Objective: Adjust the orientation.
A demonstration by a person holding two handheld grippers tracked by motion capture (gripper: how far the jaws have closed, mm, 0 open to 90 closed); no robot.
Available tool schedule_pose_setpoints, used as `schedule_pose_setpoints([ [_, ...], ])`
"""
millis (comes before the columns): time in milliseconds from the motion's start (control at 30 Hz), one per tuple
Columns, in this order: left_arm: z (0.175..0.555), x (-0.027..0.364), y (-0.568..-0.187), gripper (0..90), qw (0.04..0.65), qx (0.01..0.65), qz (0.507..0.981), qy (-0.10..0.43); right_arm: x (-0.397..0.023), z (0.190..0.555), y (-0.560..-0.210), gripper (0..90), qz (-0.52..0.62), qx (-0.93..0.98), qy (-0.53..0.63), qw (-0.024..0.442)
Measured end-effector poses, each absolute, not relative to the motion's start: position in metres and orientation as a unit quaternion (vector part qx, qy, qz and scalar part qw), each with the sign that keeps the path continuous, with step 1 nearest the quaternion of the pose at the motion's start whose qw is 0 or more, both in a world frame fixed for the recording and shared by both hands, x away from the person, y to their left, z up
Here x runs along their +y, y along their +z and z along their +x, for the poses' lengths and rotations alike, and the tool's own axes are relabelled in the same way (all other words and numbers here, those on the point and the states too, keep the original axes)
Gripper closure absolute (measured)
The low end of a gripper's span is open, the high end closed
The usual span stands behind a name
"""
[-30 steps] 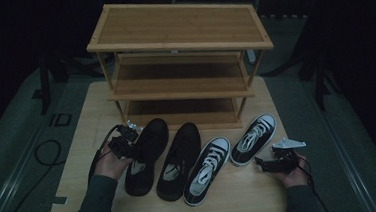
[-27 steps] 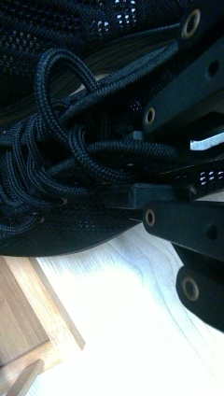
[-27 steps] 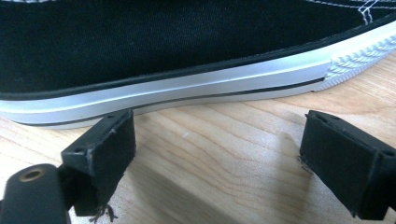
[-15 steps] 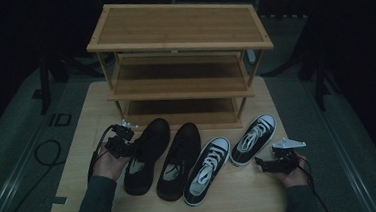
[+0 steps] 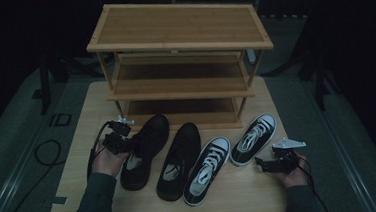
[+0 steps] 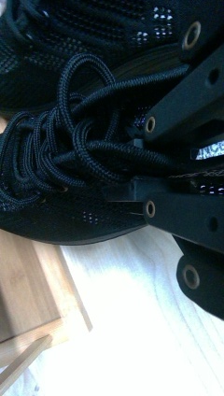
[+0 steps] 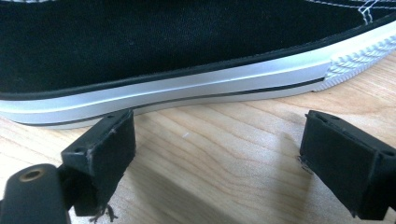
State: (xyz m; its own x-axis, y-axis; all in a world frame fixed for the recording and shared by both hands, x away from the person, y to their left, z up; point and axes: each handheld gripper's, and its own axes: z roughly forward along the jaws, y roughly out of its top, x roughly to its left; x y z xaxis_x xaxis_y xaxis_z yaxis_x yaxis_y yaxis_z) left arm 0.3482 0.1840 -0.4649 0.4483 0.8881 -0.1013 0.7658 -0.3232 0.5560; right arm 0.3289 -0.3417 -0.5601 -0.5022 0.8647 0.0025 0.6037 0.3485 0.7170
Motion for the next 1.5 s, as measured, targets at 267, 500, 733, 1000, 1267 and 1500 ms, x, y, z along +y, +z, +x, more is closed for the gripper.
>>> schedule_pose_setpoints([
  [267, 0.357, 0.183, -0.462, 86.3, 0.275, 0.521, 0.799, 0.118, -0.342, 0.329, -0.56, 10.3, 0.46, 0.798, 0.338, 0.193],
  [500, 0.365, 0.18, -0.461, 86.3, 0.273, 0.527, 0.794, 0.129, -0.342, 0.329, -0.56, 10.3, 0.46, 0.798, 0.338, 0.193],
  [733, 0.375, 0.181, -0.46, 86.3, 0.272, 0.539, 0.786, 0.135, -0.342, 0.329, -0.56, 10.3, 0.46, 0.798, 0.338, 0.193],
  [1000, 0.385, 0.179, -0.459, 86.2, 0.272, 0.55, 0.776, 0.149, -0.342, 0.329, -0.56, 10.3, 0.46, 0.798, 0.338, 0.193],
  [1267, 0.396, 0.175, -0.461, 86.3, 0.273, 0.565, 0.762, 0.162, -0.342, 0.329, -0.56, 10.3, 0.46, 0.798, 0.338, 0.193],
  [1500, 0.41, 0.167, -0.464, 86.3, 0.274, 0.578, 0.748, 0.178, -0.342, 0.329, -0.56, 10.3, 0.46, 0.798, 0.338, 0.193],
])
